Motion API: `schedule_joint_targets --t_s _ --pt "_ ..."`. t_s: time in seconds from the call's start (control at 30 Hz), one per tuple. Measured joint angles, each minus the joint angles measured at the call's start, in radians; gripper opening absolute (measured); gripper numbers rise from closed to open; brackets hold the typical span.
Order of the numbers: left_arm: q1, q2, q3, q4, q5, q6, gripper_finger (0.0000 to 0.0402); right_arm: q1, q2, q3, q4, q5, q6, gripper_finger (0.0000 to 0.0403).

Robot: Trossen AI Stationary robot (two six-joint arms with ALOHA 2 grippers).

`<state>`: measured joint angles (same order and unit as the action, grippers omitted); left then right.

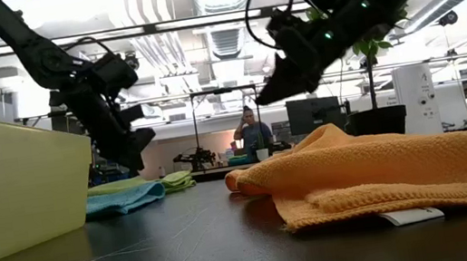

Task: Fold microfiber towels
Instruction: Fold the green microfiber towel

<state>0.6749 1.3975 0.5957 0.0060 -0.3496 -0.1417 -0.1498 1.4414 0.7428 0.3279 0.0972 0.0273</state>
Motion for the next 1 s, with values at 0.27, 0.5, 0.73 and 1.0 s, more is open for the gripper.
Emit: schedule_joint_targets --t_s 0.27,0.5,0.73,1.0 --pt "-0.003 -0.135 -0.011 -0.057 0.019 0.048 0.0104 -0.049 0.079 0.136 0.031 0.0 -0.141 0.0082" --pt "-0.003 -0.212 -0.044 -0.119 0.164 0.049 0.0105 -0.085 0.339 0.379 0.009 -0.015 -0.228 0.0082" --pt "-0.004 -0.176 -0.109 -0.127 0.21 0.047 0.0105 -0.167 0.523 0.651 -0.196 -0.214 -0.152 0.0083" --pt "-0.003 -0.136 -0.125 -0.12 0.209 0.045 0.0105 -0.258 0.699 0.929 -0.477 -0.317 0.069 0.0117"
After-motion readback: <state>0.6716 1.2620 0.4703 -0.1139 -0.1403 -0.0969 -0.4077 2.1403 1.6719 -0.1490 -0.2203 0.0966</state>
